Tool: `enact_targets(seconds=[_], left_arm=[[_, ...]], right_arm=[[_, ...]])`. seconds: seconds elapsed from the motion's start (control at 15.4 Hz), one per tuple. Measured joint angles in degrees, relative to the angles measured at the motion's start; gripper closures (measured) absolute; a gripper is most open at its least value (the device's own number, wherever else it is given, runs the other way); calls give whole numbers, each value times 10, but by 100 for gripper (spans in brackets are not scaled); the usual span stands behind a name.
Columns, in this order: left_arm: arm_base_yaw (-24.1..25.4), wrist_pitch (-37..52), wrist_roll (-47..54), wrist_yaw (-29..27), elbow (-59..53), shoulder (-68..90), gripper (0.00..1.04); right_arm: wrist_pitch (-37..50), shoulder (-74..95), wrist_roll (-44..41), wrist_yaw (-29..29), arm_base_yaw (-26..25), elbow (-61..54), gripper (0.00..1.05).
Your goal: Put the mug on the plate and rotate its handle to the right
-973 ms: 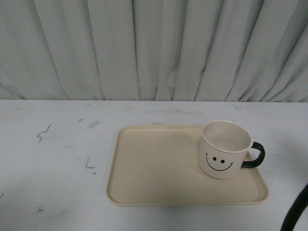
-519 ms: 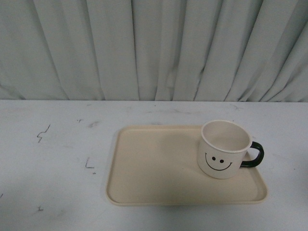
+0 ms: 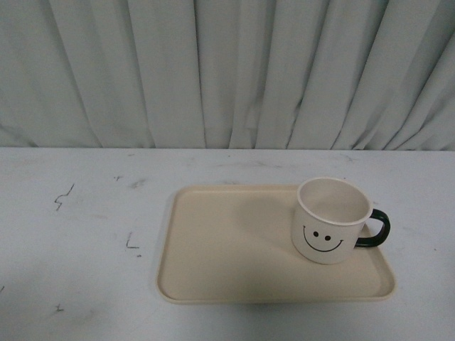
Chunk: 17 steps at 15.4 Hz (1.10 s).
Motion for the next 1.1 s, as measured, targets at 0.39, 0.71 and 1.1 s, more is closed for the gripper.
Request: enact_targets(seconds=[0.39, 0.71, 1.1], left_arm=[[0, 0, 0, 0, 0, 0, 7], [0, 0, 0, 0, 0, 0, 7], [0, 0, 0, 0, 0, 0, 7]], right_arm=[[-127, -140, 0, 0, 0, 0, 103], [-206, -220, 0, 0, 0, 0, 103], [-283, -289, 0, 0, 0, 0, 103]])
